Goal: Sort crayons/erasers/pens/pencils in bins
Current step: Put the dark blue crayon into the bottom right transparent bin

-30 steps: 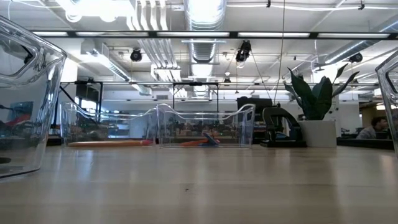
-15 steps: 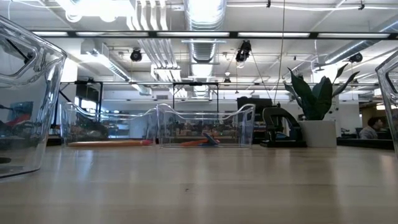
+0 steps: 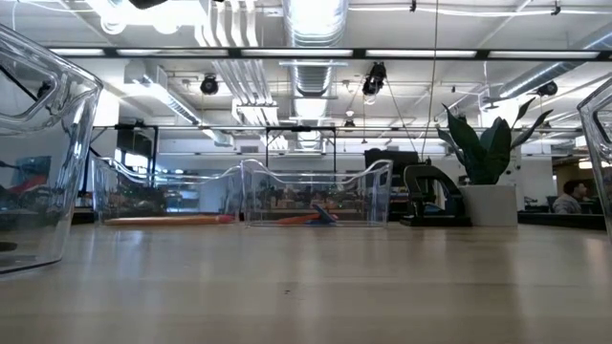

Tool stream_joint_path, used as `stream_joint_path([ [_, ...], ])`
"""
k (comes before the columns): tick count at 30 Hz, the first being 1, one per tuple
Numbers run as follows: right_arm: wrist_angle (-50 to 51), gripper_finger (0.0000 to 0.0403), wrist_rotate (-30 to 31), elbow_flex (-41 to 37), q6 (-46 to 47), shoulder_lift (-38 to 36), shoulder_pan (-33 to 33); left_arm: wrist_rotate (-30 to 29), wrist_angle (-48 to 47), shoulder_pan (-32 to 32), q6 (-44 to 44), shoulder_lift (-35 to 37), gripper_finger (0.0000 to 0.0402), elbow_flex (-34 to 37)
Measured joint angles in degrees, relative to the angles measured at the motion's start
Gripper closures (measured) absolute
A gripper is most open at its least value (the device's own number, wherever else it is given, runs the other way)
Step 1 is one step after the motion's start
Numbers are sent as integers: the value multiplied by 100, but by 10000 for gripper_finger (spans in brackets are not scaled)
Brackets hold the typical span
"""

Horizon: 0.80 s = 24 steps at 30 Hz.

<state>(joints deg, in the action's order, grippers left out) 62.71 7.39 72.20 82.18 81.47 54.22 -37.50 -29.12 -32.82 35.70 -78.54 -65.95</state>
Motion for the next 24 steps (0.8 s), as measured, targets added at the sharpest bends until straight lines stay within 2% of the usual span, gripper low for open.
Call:
stream_joint_path([
  [6,-147,379,-704,-672,453,53,16,231,-19,-3,4,196,277,0],
  [11,-925,379,-1087,-1322,501,50,15,269,-18,-4,7,368,277,0],
  [17,-1827,378,-1086,-1846,496,50,15,274,6,-4,9,511,277,0],
  [24,-1852,368,-1036,-2025,485,48,15,274,19,-4,11,544,277,-2],
])
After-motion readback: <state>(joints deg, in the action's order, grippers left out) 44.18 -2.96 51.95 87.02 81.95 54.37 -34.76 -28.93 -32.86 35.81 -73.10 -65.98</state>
